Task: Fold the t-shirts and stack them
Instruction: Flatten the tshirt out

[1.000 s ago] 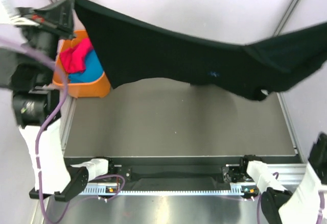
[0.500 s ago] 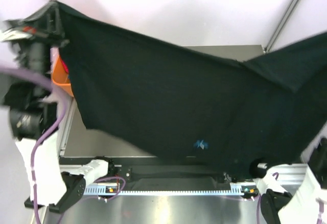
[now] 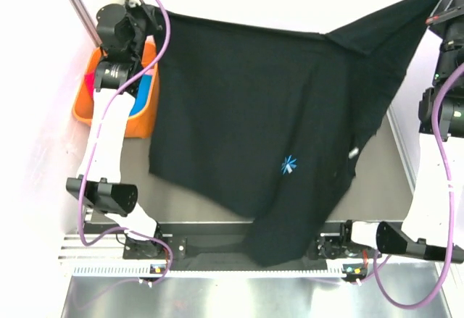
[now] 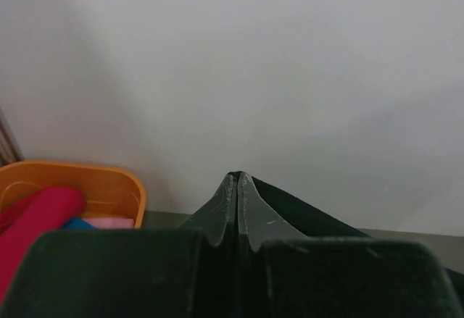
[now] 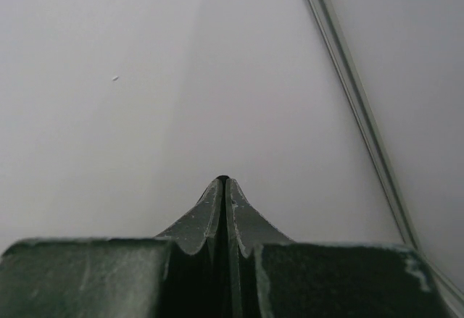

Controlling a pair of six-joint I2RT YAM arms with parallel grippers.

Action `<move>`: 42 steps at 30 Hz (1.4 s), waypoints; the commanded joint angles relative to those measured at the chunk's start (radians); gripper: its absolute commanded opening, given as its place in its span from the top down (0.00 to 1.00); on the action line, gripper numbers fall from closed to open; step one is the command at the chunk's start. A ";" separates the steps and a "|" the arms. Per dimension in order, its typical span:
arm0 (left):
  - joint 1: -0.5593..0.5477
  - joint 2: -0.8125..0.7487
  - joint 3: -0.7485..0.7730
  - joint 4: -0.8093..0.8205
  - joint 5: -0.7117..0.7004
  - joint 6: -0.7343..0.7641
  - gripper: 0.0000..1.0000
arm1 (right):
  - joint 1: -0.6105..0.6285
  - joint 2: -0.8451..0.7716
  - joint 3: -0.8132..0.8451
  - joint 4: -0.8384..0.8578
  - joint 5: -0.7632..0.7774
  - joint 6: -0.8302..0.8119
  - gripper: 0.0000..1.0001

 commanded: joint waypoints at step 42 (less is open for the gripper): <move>-0.129 -0.346 -0.166 0.188 -0.212 0.326 1.00 | -0.004 -0.275 -0.010 -0.037 0.020 0.110 1.00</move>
